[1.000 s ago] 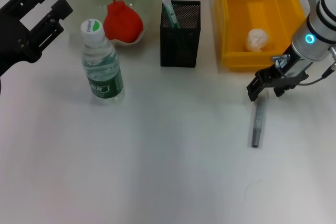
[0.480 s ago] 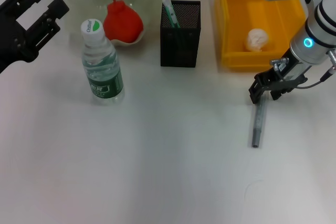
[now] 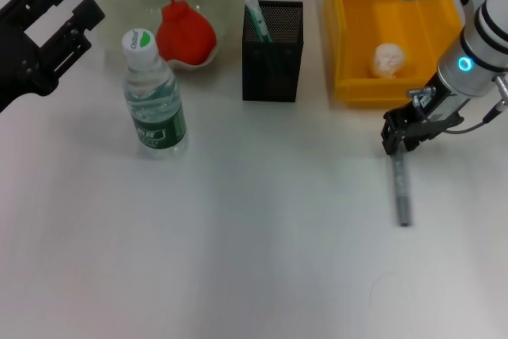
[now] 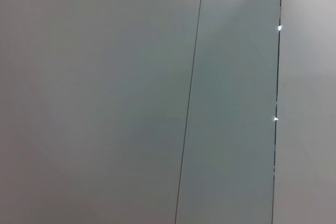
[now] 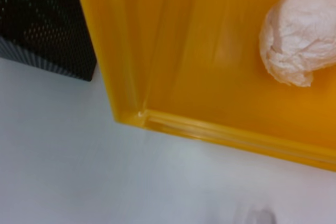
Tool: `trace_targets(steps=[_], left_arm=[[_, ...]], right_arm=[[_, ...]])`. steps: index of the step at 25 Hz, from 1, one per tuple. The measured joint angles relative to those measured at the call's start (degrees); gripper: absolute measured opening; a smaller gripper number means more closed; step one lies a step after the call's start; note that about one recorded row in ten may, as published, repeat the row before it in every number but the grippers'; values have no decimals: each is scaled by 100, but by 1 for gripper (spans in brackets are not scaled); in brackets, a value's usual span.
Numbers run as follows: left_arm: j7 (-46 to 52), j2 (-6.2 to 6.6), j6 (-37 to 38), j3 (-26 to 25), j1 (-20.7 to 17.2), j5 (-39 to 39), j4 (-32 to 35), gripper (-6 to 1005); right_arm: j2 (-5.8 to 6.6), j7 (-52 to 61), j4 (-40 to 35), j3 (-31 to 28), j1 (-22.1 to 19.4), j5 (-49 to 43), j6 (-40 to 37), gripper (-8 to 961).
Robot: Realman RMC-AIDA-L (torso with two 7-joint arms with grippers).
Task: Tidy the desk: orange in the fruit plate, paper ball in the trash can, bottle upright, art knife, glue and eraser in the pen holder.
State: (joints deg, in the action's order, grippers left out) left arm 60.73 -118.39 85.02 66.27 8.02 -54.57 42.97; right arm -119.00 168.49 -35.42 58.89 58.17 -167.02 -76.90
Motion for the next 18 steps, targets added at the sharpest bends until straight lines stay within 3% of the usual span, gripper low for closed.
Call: trace_targets(steps=[3,8,18], left_arm=[[0,0,11,0,1,-1,0,601],[-1,0,21,0,-18,-1,0,601],[-1,0,59,0,-41,1,1,602]], right_arm=[[0,-1,0,0,1,3,0,382],[1,-8,-3,-46,-31,15,8,162],[72,-207,-187,-421,-324,154,-158,135]])
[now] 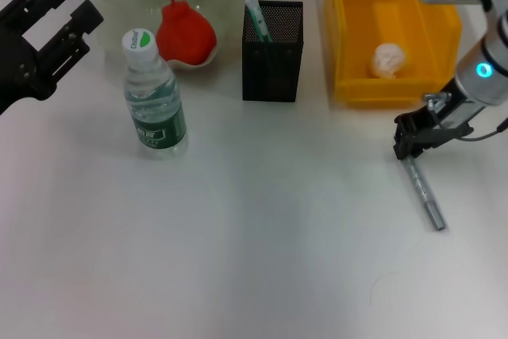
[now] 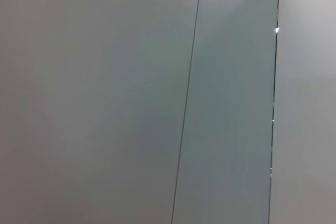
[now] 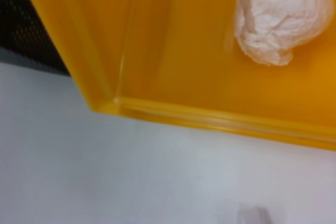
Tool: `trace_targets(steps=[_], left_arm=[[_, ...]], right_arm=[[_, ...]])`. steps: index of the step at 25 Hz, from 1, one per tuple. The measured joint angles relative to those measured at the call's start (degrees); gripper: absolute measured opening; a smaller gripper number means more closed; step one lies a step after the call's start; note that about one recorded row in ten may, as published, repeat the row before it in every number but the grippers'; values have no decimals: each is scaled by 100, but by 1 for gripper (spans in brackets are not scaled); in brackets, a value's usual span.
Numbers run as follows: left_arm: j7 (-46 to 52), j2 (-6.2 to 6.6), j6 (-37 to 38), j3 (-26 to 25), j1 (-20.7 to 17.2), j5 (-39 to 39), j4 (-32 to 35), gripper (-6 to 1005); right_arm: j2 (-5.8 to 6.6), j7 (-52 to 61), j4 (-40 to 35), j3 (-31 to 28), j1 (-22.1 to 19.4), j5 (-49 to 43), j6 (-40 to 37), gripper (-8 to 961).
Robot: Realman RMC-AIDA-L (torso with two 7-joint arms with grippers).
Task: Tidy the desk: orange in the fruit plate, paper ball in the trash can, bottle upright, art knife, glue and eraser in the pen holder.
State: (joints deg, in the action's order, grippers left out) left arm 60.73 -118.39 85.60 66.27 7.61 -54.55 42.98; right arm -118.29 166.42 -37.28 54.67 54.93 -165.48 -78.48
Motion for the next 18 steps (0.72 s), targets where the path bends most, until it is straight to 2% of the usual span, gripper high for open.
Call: trace_targets(steps=[6,11,12,13,15,16,17,18], left_arm=[[0,0,99,0,-29,27,0,602],[10,0,123,0,-32,31,6,603],[18,0,124,0,-32,33,7,603],[25,0,124,0,-32,33,7,603],[42,0,124,0,-31,37,6,603],[51,0,124,-4,-30,41,4,603],[53,0,124,-5,-26,43,4,603],[56,0,122,-7,-22,45,3,603]], right_arm=[[161,-161,-496,-185,-387,609,-387,135],[213,-182,-1055,-192,-674,968,-731,134],[257,-252,-1403,-273,-859,1367,-933,134],[257,-252,-1403,-273,-859,1367,-933,134],[340,-457,-1592,-526,-1044,1959,-1122,135],[382,-584,-1614,-673,-1123,2257,-1209,135],[490,-1024,-1449,-1077,-1310,3131,-1339,135],[490,-1024,-1449,-1077,-1310,3131,-1339,135]])
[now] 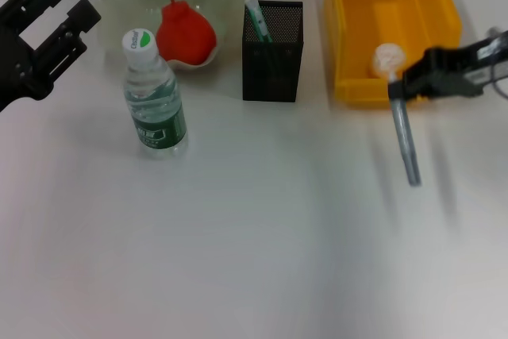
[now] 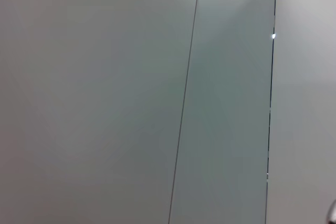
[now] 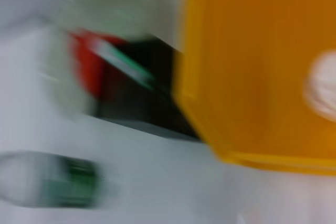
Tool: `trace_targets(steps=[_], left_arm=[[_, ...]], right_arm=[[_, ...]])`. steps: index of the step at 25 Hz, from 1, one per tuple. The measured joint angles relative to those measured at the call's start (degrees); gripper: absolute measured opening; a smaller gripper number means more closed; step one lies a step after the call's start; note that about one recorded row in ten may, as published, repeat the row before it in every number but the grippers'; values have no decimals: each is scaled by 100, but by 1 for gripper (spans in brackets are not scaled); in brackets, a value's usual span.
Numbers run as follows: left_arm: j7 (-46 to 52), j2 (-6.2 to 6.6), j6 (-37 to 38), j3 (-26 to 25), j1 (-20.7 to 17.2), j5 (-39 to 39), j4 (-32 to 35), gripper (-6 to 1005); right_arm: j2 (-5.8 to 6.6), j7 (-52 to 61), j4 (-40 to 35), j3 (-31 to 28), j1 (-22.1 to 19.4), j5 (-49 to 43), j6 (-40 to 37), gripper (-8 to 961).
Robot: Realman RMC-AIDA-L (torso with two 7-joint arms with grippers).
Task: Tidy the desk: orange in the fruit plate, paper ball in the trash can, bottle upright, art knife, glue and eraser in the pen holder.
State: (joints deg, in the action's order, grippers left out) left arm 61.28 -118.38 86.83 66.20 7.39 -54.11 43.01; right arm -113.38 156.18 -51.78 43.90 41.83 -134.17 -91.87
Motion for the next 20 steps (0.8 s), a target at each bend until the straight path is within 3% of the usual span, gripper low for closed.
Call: trace_targets(steps=[4,7,8,9,10,14,20], left_arm=[[14,-7,-30,-2,39,1,-3,603],[29,-9,-40,-2,82,1,-4,603],[36,-9,-44,-1,97,1,-6,603],[56,-9,-49,19,118,1,-11,603],[56,-9,-49,19,118,1,-11,603],[118,-12,-42,54,130,0,-27,604],[184,-33,191,80,51,0,-128,604]], right_arm=[[190,-1239,947,-656,-299,1904,-59,134],[198,-2472,1755,-893,-427,3262,118,134],[143,-2950,1959,-931,-456,3685,233,134],[-72,-3879,2236,-949,-479,4373,546,134],[-72,-3879,2236,-949,-479,4373,546,135],[-563,-5472,2510,-902,-296,5284,1210,135],[-600,-7069,3552,-629,521,5789,2132,134]])
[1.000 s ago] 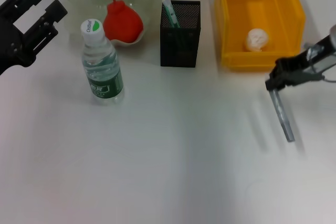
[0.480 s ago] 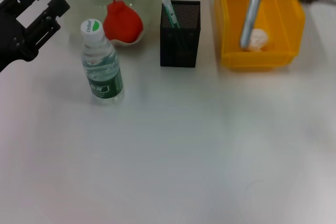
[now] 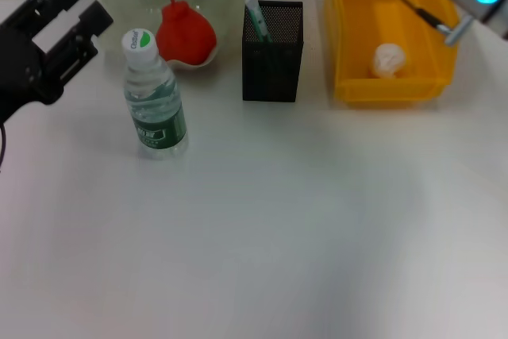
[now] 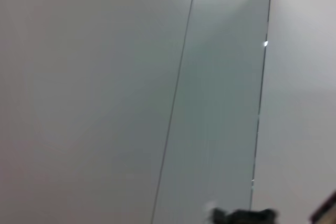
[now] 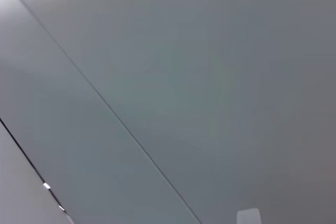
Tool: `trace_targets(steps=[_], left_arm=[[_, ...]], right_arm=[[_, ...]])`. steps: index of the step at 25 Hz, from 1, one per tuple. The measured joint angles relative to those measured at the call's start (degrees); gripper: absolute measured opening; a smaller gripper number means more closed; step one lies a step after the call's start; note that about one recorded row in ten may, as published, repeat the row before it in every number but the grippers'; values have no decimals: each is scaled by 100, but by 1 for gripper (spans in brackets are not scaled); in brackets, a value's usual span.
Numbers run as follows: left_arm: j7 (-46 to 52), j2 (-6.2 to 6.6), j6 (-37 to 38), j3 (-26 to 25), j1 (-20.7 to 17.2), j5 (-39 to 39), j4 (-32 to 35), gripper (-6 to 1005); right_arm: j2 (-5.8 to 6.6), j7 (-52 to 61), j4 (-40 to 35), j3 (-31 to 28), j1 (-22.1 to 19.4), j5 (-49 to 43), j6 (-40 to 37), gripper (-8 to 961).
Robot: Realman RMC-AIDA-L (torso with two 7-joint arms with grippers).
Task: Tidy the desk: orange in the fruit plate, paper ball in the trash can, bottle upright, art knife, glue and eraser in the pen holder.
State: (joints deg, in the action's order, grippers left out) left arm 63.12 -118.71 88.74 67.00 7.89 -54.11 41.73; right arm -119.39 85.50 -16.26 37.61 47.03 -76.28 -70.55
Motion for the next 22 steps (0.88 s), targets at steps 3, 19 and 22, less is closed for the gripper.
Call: trace_targets(steps=[3,19,22], left_arm=[[2,-3,144,5,-19,0,-156,604],[1,-5,207,-59,13,-3,-467,605],[1,-6,200,-57,41,-3,-478,605]], right_arm=[[-19,-302,110,286,246,5,481,134],[5,-794,-63,1226,252,11,1606,132],[4,-815,-62,1398,253,11,1739,133]])
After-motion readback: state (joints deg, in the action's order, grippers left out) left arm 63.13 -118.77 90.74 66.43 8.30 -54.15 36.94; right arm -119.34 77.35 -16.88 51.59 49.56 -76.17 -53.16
